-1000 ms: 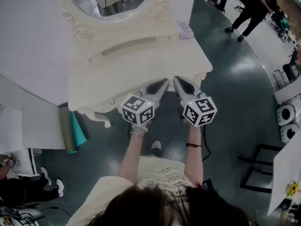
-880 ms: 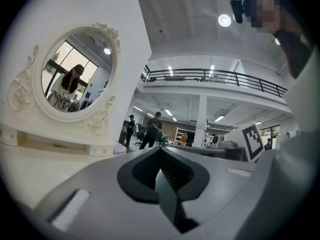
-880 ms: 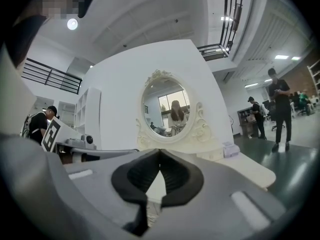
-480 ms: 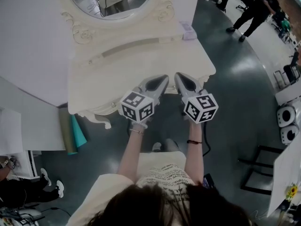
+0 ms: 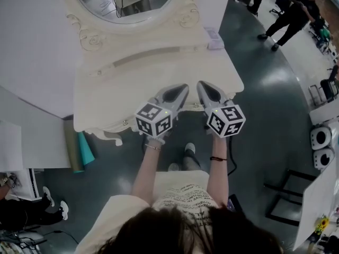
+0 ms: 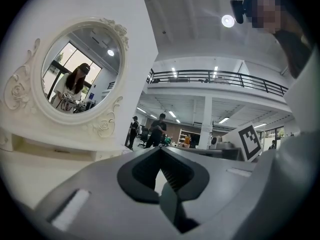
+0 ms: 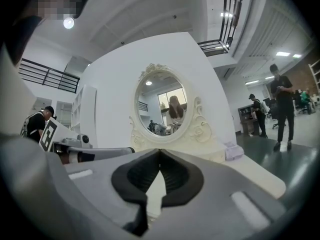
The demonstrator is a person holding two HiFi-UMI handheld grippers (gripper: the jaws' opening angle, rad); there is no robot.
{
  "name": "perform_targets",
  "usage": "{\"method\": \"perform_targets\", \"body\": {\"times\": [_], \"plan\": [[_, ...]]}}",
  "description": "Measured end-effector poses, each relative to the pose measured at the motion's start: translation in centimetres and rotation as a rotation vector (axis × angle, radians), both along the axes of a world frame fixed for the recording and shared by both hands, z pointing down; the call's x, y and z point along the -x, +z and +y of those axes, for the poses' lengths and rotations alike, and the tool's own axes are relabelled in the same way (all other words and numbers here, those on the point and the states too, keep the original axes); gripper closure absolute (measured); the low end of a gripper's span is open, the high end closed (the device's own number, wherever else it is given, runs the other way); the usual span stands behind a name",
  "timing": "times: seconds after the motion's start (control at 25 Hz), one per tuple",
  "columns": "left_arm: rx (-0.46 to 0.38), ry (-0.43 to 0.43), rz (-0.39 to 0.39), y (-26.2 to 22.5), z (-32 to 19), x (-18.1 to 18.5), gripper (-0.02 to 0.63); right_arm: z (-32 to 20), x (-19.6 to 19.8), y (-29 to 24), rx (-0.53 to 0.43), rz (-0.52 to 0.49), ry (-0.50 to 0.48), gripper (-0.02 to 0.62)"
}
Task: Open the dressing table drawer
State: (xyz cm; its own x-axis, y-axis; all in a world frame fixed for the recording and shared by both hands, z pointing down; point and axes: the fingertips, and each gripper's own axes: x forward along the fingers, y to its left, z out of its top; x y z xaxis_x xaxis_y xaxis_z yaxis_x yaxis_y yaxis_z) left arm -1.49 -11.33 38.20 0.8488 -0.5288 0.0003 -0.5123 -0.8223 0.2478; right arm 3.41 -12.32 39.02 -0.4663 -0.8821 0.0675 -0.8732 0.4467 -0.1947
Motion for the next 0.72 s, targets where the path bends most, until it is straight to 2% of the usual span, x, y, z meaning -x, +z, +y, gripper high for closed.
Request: {"method": "perform_targets", "body": {"times": [0.72], "plan": [[0.039,-0.057,0.002,1.4,-7.0,-2.6,0.607,-7.3,-2.3,1.5,0.038,0.018,-0.065,0.592]]}}
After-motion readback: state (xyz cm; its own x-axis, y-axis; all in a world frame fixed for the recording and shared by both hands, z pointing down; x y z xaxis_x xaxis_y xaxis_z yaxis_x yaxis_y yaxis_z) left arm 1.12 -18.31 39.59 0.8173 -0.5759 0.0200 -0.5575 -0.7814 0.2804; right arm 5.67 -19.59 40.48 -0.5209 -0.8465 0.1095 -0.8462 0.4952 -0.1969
